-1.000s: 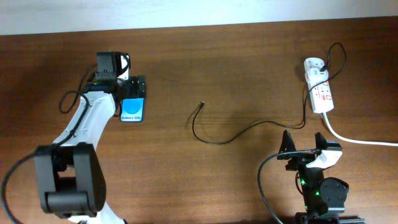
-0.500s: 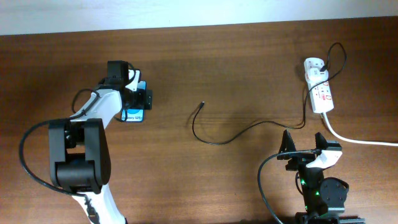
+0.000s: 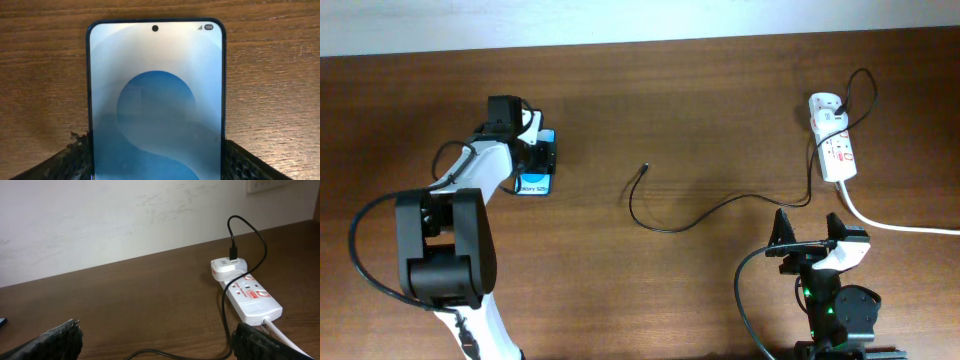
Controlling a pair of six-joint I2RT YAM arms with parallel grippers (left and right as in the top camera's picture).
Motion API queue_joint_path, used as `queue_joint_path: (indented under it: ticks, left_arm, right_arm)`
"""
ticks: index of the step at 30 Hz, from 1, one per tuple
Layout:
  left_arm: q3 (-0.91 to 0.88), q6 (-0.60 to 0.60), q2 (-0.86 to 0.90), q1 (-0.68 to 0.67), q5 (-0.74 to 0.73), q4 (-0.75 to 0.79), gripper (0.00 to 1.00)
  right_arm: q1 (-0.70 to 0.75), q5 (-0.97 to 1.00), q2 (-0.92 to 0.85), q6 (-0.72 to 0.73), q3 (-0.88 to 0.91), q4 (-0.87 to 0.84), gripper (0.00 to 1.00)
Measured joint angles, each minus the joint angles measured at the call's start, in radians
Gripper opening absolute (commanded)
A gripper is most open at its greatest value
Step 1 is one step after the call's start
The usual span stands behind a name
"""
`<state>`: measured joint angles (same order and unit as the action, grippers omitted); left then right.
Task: Plug charger to phone and switch on socket
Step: 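Grasp the phone's edge with the left gripper and lift it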
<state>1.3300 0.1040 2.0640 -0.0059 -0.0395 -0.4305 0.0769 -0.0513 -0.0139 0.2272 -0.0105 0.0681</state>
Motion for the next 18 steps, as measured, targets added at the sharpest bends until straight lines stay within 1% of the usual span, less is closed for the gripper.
queue_joint_path:
  ticks: [5,6,8,10,11,12,15,17,18]
  left_arm:
    - [0.004,0.006,0.002,0.0,-0.014,-0.012,0.98]
    - [0.008,0.004,0.002,0.0,-0.014,-0.027,0.88]
    - [0.023,-0.024,0.003,0.001,-0.011,-0.083,0.79]
    - [0.031,-0.048,0.002,0.001,-0.01,-0.116,0.75]
    - [0.035,-0.053,0.002,0.002,-0.01,-0.131,0.7]
    - [0.036,-0.057,0.002,0.002,-0.01,-0.137,0.67]
    - [0.039,-0.069,0.002,0.002,-0.01,-0.148,0.57]
    - [0.055,-0.101,0.002,0.002,-0.01,-0.204,0.56]
    - [0.071,-0.115,0.005,0.002,-0.019,-0.248,0.53]
  right_arm:
    - [0.0,0.0,0.0,0.0,0.0,0.0,0.99]
    - [0.0,0.0,0.0,0.0,0.0,0.0,0.99]
    - [0.0,0.0,0.0,0.0,0.0,0.0,0.99]
    - [0.0,0.0,0.0,0.0,0.0,0.0,0.99]
    - [0.0,0.0,0.0,0.0,0.0,0.0,0.99]
    - [0.0,0.0,0.0,0.0,0.0,0.0,0.99]
    - [0.0,0.0,0.0,0.0,0.0,0.0,0.99]
    - [0.0,0.0,0.0,0.0,0.0,0.0,0.99]
    - [0.0,0.0,0.0,0.001,0.0,0.0,0.99]
